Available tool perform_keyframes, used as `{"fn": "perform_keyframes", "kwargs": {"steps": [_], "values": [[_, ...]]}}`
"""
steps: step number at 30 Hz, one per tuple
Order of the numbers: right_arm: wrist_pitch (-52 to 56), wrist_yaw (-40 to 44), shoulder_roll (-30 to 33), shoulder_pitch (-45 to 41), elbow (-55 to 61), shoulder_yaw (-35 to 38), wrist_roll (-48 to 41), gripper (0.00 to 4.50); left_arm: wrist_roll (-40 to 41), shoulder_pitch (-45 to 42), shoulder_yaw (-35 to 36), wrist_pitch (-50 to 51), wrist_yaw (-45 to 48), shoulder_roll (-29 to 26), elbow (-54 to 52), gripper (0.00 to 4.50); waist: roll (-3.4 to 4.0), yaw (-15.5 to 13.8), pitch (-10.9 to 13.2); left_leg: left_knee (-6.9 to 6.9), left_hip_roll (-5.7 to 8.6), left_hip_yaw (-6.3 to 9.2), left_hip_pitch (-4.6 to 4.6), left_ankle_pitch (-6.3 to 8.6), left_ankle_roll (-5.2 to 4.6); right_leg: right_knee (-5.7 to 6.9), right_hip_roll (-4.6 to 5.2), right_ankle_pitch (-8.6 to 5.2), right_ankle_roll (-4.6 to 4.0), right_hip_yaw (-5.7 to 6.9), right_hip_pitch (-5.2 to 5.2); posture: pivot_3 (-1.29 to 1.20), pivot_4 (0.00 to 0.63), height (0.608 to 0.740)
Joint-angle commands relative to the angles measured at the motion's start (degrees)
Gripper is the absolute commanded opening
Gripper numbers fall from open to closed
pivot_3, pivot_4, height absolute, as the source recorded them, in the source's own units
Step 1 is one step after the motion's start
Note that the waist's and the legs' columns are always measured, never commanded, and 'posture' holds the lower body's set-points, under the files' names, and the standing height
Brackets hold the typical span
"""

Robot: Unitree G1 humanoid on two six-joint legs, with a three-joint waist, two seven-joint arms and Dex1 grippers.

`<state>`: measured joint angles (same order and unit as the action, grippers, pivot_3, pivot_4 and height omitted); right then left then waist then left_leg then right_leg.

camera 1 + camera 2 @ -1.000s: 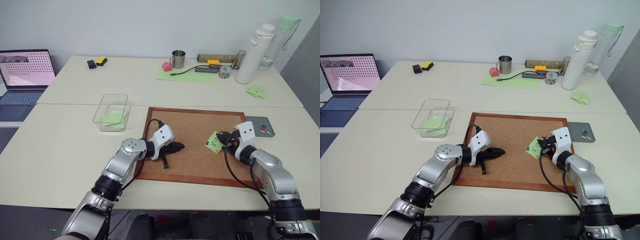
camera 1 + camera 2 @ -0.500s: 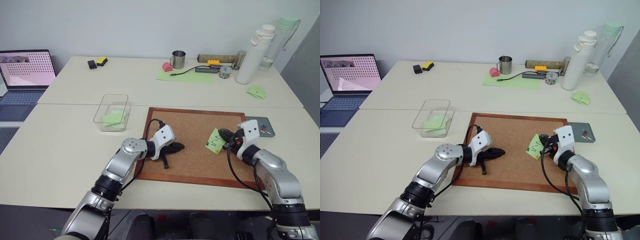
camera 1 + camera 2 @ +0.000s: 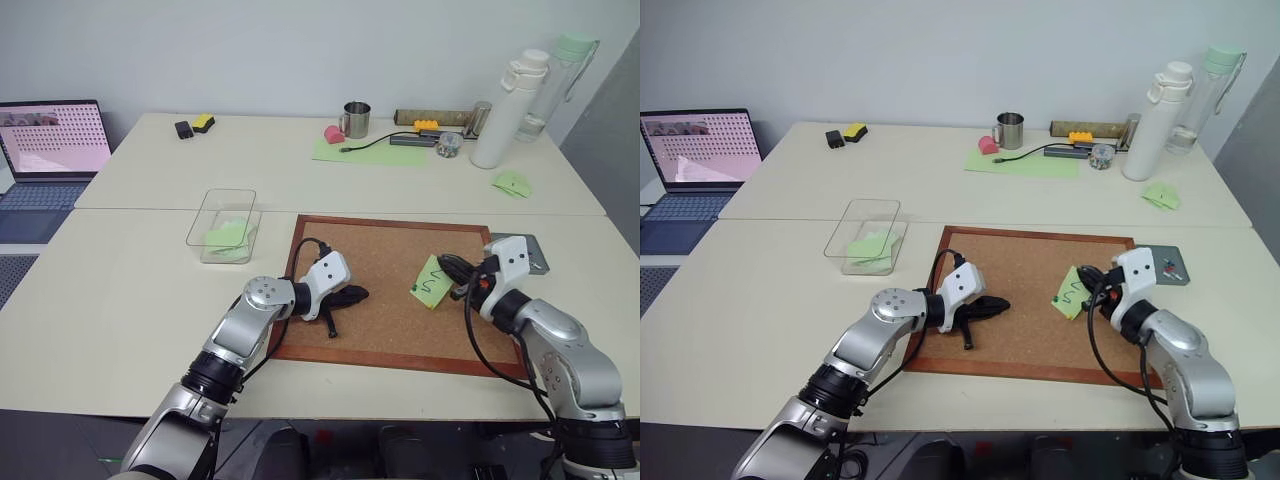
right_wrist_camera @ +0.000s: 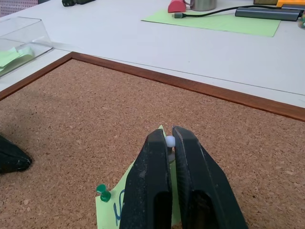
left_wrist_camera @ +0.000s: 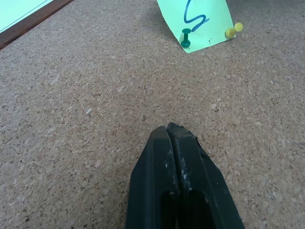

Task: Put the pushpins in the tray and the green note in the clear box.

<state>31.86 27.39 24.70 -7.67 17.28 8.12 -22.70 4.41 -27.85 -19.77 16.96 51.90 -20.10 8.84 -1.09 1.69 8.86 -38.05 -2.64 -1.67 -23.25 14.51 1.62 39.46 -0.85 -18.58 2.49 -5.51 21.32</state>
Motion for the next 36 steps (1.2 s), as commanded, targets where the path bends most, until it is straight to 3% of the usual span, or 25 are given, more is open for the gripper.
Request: {"fn": "perform_keyframes", "kwargs": {"steps": [1, 16, 21, 27, 36], "values": [[0.41, -0.21, 0.93, -0.67, 2.67, 2.75, -1.80, 0.02, -2.04, 1.72, -1.18, 1.89, 0.13, -1.61, 2.29, 0.00, 0.00, 0.01, 0.00, 0.00, 0.00, 0.00, 0.00, 0.00, 0.00, 0.00, 0.00, 0.00, 0.00, 0.00, 0.00, 0.00, 0.150, 0.740], [4.06, -4.09, -1.33, -3.89, 1.30, 8.99, -8.82, 0.02, -1.75, 2.22, -0.91, 2.26, -0.19, -1.76, 1.43, 0.00, 0.00, 0.15, 0.00, 0.05, -0.01, -0.02, 0.01, 0.00, 0.00, -0.02, -0.03, 0.00, 0.00, -0.02, 0.01, 0.00, 0.150, 0.740], [-0.13, -8.81, 4.61, -7.31, -11.26, 13.91, -1.90, 0.02, -1.65, 2.46, -0.98, 2.51, -0.16, -1.78, 0.84, 0.00, 0.00, 0.12, 0.01, 0.05, 0.00, -0.06, 0.02, 0.00, 0.00, -0.03, 0.00, 0.00, 0.00, -0.05, 0.01, 0.00, 0.150, 0.740], [-7.95, -3.21, 12.60, -12.62, -31.11, 12.63, 3.54, 0.02, -1.76, 3.11, -1.27, 2.44, 0.21, -2.11, -0.10, 0.00, 0.03, 0.34, -0.01, 0.15, 0.05, -0.17, 0.10, 0.01, -0.01, -0.17, -0.10, 0.00, -0.01, -0.15, -0.01, 0.00, 0.150, 0.740], [-15.42, 2.99, 12.20, -22.47, -48.83, 9.51, 5.91, 0.02, -1.45, 4.22, -0.44, 3.73, 0.26, -3.83, -2.47, 0.00, 0.05, 1.18, 0.00, 0.22, -0.04, -0.23, 0.27, 0.01, -0.01, -0.27, -0.06, 0.00, -0.01, -0.25, -0.19, 0.00, 0.150, 0.740]]}}
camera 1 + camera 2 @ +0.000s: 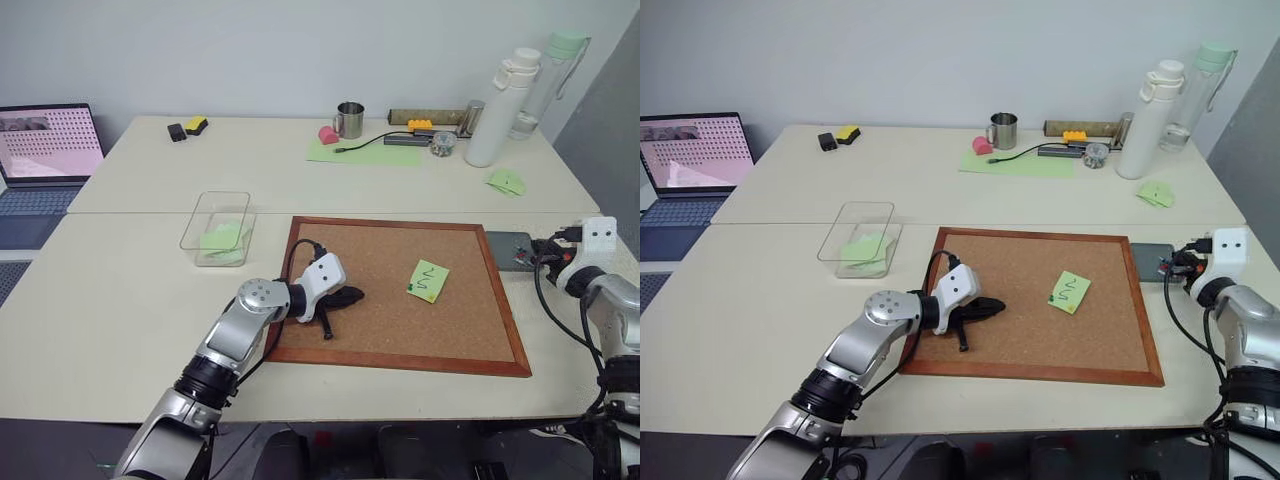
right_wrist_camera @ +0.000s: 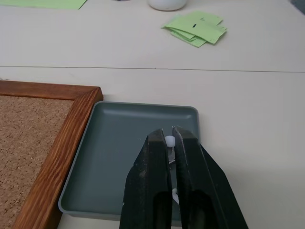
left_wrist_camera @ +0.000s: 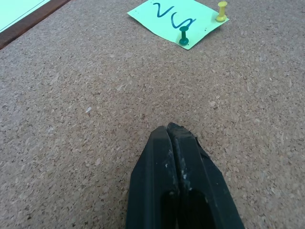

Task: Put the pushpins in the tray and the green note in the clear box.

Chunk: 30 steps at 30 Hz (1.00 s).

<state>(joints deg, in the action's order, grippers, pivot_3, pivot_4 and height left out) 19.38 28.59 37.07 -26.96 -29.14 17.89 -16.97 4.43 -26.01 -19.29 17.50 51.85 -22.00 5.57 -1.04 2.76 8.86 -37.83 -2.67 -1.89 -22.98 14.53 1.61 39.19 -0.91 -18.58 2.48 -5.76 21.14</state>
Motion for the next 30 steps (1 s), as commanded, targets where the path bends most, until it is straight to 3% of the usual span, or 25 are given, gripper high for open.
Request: {"fn": "perform_keyframes", "kwargs": {"steps": [1, 5, 6, 13, 23, 30], "values": [[-3.36, 2.10, -0.54, -3.90, -3.67, -0.54, 0.30, 0.02, -1.40, 2.64, -0.87, 3.48, 0.17, -2.07, 0.32, 0.00, 0.00, 0.21, 0.00, 0.01, -0.01, 0.00, 0.00, 0.00, 0.00, -0.01, 0.00, 0.00, 0.00, 0.00, 0.00, 0.00, 0.150, 0.740], [-5.62, 2.16, -1.28, -6.11, -8.15, -1.28, 1.24, 0.02, -1.33, 3.08, -0.72, 4.39, -0.08, -2.36, -0.84, 0.00, 0.00, 0.37, 0.00, 0.06, -0.06, 0.05, 0.00, 0.00, 0.01, -0.07, -0.01, 0.00, 0.00, 0.03, -0.02, 0.00, 0.150, 0.740], [-5.92, 2.48, -1.40, -6.49, -8.91, -1.27, 1.12, 0.55, -1.35, 3.09, -0.67, 4.55, -0.12, -2.39, -0.99, 0.00, 0.01, 0.37, 0.01, 0.07, -0.06, 0.05, 0.00, 0.00, 0.01, -0.07, 0.00, 0.00, 0.00, 0.03, -0.02, 0.00, 0.150, 0.740], [-7.22, 3.60, -1.27, -7.54, -10.10, -1.35, 0.87, 2.09, -1.43, 2.80, -0.31, 4.97, -0.30, -2.50, -1.03, 0.00, 0.01, 0.48, 0.01, 0.07, -0.05, 0.00, 0.01, 0.00, 0.01, -0.09, 0.06, 0.00, 0.00, 0.01, -0.02, 0.00, 0.150, 0.740], [-5.54, 3.91, -0.36, -3.21, -3.04, -0.06, -0.39, 4.33, -1.45, 2.09, -0.70, 4.75, -0.17, -1.86, -0.23, 0.00, 0.01, 0.45, 0.01, 0.07, -0.05, 0.03, 0.00, 0.00, 0.01, -0.09, 0.06, 0.00, 0.00, 0.03, -0.04, 0.00, 0.150, 0.740], [-7.98, 1.57, -0.30, -1.49, -2.98, -1.38, 2.86, 4.45, -1.51, 1.35, -1.03, 4.05, 0.32, -1.53, 0.87, 0.00, 0.01, 0.44, 0.01, 0.04, -0.04, 0.03, 0.01, 0.00, 0.01, -0.09, 0.07, 0.00, 0.00, 0.03, -0.07, 0.00, 0.150, 0.740]]}}
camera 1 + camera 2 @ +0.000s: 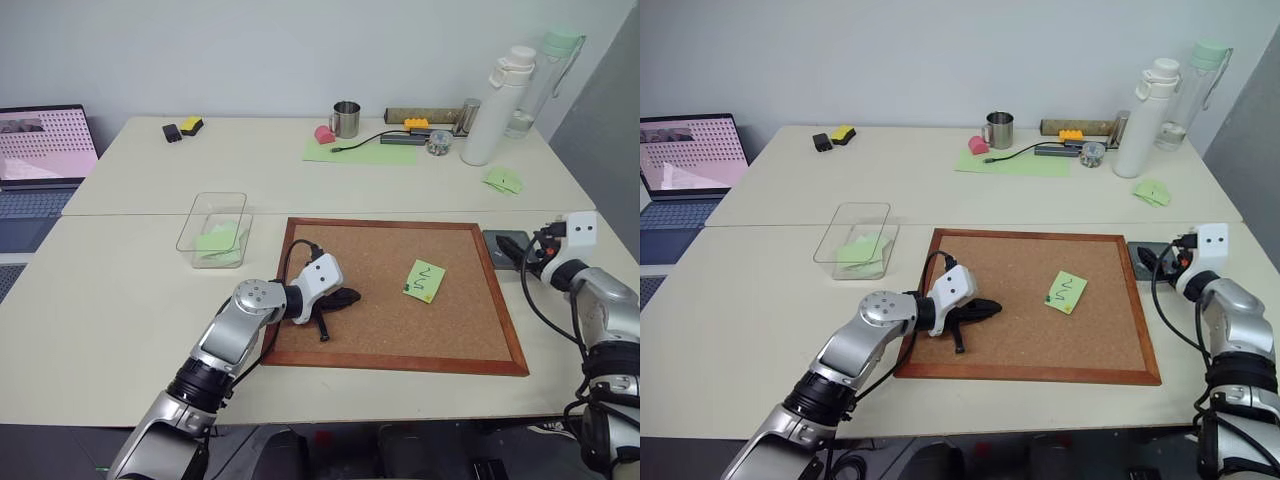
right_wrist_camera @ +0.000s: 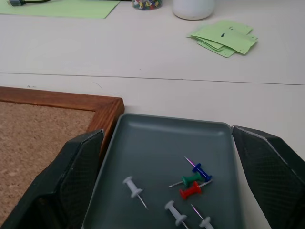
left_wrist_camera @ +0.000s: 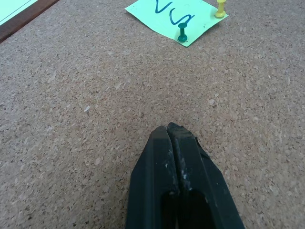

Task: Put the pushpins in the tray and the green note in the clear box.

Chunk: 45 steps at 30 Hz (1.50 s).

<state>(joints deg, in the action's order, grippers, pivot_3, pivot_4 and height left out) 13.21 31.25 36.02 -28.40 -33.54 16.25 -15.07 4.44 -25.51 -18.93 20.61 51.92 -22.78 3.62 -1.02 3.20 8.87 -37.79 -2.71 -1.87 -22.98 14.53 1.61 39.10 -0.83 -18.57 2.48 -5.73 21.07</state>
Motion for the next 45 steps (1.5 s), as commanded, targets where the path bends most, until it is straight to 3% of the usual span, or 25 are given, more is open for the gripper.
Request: {"fn": "perform_keyframes", "kwargs": {"steps": [1, 6, 12, 16, 22, 29, 30, 45], "values": [[-1.81, -1.24, 0.55, 0.23, 2.39, 0.56, 0.77, 4.45, -1.53, 0.77, -1.41, 0.87, 0.29, -0.74, 2.91, 0.00, 0.00, 0.01, 0.00, 0.00, 0.00, -0.01, 0.00, 0.00, 0.00, 0.00, 0.00, 0.00, 0.00, -0.01, 0.00, 0.00, 0.150, 0.740], [0.88, 0.04, 1.02, 5.51, 13.64, 0.86, -0.81, 4.45, -1.58, 0.87, -1.42, 0.43, 0.40, -0.94, 3.17, 0.00, 0.00, -0.16, 0.00, 0.00, 0.00, 0.01, 0.00, 0.00, 0.00, 0.00, 0.00, 0.00, 0.00, 0.01, 0.00, 0.00, 0.150, 0.740], [13.71, 7.00, -0.03, 20.19, 46.05, 0.98, -15.68, 4.45, -1.53, 0.84, -1.24, -0.10, 0.25, -1.16, 3.50, 0.00, 0.03, -0.32, -0.01, 0.05, -0.03, 0.08, -0.04, 0.00, 0.01, -0.01, -0.03, -0.01, 0.01, 0.02, 0.01, 0.00, 0.150, 0.740], [16.65, 6.84, -0.81, 28.59, 59.12, -3.20, -17.30, 4.45, -1.48, 0.81, -1.33, -0.19, 0.34, -1.19, 3.47, 0.00, -0.02, -0.34, -0.01, 0.00, -0.02, 0.15, -0.03, 0.01, 0.01, 0.00, -0.02, -0.01, 0.02, 0.07, -0.07, 0.00, 0.150, 0.740], [15.25, 1.15, -5.83, 31.65, 61.28, -10.46, -11.77, 4.45, -1.50, 0.26, -1.55, -0.23, 0.66, -1.04, 3.91, 0.00, -0.09, -0.27, -0.02, -0.03, 0.01, 0.13, 0.00, 0.01, 0.00, -0.01, -0.02, -0.01, 0.02, 0.11, -0.08, 0.00, 0.150, 0.740], [12.58, -1.71, -9.36, 30.35, 57.05, -13.72, -6.92, 4.45, -1.65, -0.20, -1.79, -0.23, 1.20, -1.02, 4.29, 0.00, -0.10, -0.36, -0.02, -0.02, 0.01, 0.13, -0.03, 0.01, 0.00, -0.02, -0.03, -0.01, 0.02, 0.13, -0.02, 0.00, 0.150, 0.740], [12.33, -1.75, -9.57, 30.29, 56.69, -13.90, -6.53, 4.08, -1.68, -0.22, -1.77, -0.23, 1.23, -1.01, 4.33, 0.00, -0.10, -0.36, -0.02, -0.02, 0.01, 0.12, -0.03, 0.01, 0.00, -0.02, -0.03, -0.01, 0.02, 0.12, -0.02, 0.00, 0.150, 0.740], [10.98, -1.55, -11.19, 30.32, 52.57, -14.26, -4.11, 1.07, -1.59, 0.08, -1.58, 0.66, 1.38, -1.33, 3.56, 0.00, -0.10, -0.39, -0.02, -0.02, 0.01, 0.12, -0.03, 0.01, 0.00, -0.02, -0.03, -0.01, 0.02, 0.12, -0.01, 0.00, 0.150, 0.740]]}}
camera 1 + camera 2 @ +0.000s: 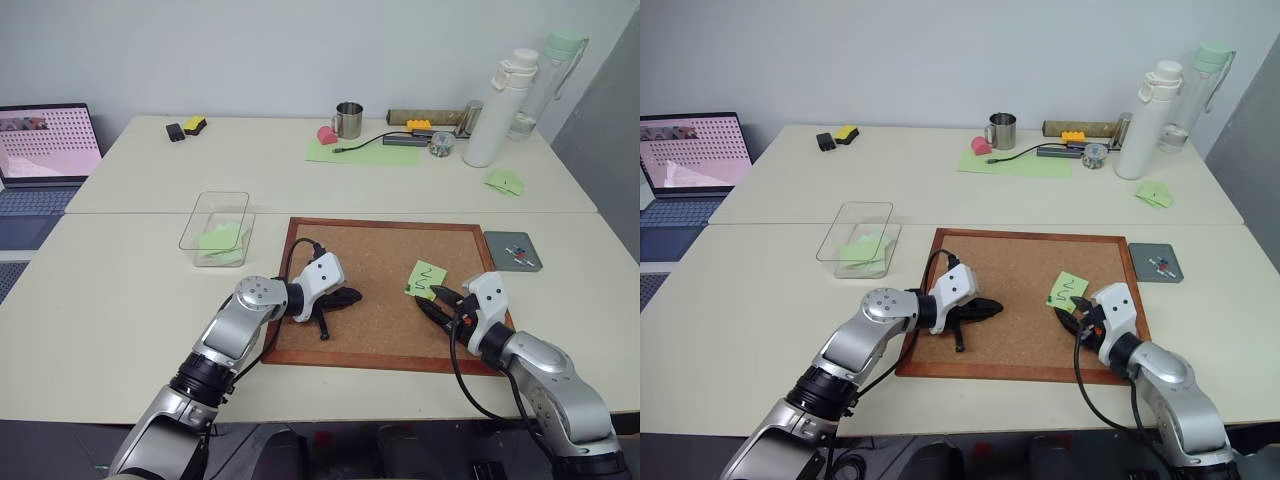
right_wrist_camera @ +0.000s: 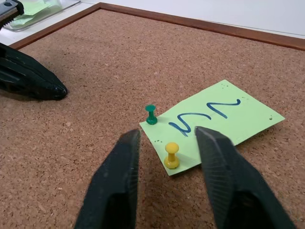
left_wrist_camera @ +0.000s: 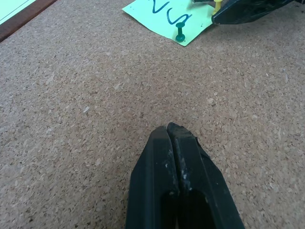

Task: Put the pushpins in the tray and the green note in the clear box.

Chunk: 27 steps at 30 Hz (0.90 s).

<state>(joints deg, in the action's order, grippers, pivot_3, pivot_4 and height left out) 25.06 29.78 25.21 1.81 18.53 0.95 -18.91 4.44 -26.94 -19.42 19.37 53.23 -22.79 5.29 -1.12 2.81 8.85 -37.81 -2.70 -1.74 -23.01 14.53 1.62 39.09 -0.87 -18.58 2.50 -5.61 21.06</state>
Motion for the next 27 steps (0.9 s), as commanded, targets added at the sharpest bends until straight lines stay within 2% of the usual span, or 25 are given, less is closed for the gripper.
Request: {"fn": "perform_keyframes", "kwargs": {"steps": [1, 4, 5, 10, 18, 27], "values": [[-0.89, -0.08, -0.44, 0.09, 0.43, 1.25, -0.43, 0.84, -1.58, 1.58, -1.08, 1.93, 0.02, -1.31, 1.80, 0.00, 0.00, 0.00, 0.00, 0.00, 0.00, 0.00, 0.00, 0.00, 0.00, 0.00, 0.00, 0.00, 0.00, 0.00, 0.00, 0.00, 0.150, 0.740], [-1.02, -0.26, -0.75, -0.26, 0.57, 2.16, -1.04, 0.17, -1.56, 1.71, -1.10, 1.99, -0.06, -1.26, 1.70, 0.00, 0.00, 0.00, 0.00, 0.00, 0.00, 0.00, 0.00, 0.00, 0.00, 0.00, 0.00, 0.00, 0.00, 0.00, 0.00, 0.00, 0.150, 0.740], [-1.13, -0.29, -0.85, -0.35, 0.70, 2.38, -1.17, 0.08, -1.55, 1.74, -1.11, 1.99, -0.07, -1.26, 1.68, 0.00, 0.00, 0.00, 0.00, 0.00, 0.00, 0.00, 0.00, 0.00, 0.00, 0.00, 0.00, 0.00, 0.00, 0.00, 0.00, 0.00, 0.150, 0.740], [-1.28, 0.44, -1.47, -0.07, 2.32, 3.07, -2.63, 0.08, -1.51, 1.88, -1.13, 2.04, -0.01, -1.32, 1.56, 0.00, 0.00, 0.00, 0.00, 0.00, 0.00, 0.01, 0.00, 0.00, 0.00, 0.00, 0.00, 0.00, 0.00, 0.01, 0.00, 0.00, 0.150, 0.740], [2.27, -0.96, -4.04, 0.08, 7.95, 6.06, -10.19, 0.08, -1.55, 1.93, -1.11, 2.11, 0.16, -1.53, 1.56, 0.00, 0.00, -0.03, 0.00, 0.01, 0.00, 0.02, -0.02, 0.00, 0.00, 0.00, 0.00, 0.00, 0.00, 0.00, 0.00, 0.00, 0.150, 0.740], [3.37, -4.45, -4.67, -1.54, 7.86, 8.95, -11.59, 0.08, -1.57, 1.85, -1.19, 2.02, 0.21, -1.44, 1.72, 0.00, 0.00, 0.00, 0.00, 0.01, -0.01, 0.01, -0.02, 0.00, 0.00, 0.00, 0.00, 0.00, 0.00, 0.00, 0.02, 0.00, 0.150, 0.740]]}}
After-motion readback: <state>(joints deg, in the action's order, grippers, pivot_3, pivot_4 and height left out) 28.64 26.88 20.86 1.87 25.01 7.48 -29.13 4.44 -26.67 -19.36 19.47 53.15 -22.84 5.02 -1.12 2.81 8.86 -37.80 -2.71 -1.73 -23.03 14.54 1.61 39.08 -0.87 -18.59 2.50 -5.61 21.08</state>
